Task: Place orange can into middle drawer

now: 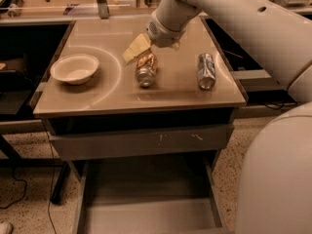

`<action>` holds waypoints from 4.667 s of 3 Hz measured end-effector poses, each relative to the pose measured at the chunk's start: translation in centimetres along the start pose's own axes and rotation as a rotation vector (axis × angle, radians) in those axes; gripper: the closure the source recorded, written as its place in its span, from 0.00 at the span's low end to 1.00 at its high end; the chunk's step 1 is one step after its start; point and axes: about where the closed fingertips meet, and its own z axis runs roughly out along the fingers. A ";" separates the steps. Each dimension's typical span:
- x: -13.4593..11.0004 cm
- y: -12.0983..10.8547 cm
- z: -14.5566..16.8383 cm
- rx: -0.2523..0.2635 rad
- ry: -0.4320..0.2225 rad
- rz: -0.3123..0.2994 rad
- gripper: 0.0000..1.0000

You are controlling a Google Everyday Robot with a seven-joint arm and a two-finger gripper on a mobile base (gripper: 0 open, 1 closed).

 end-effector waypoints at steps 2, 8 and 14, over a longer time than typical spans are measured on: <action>-0.6 -0.1 2.9 0.030 0.018 0.025 0.00; 0.6 -0.8 7.5 0.085 0.124 0.037 0.41; 7.4 2.6 2.7 0.018 0.151 0.122 1.00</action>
Offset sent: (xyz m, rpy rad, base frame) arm 0.0243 0.0151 -0.0305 -0.0635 -0.0002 -0.0607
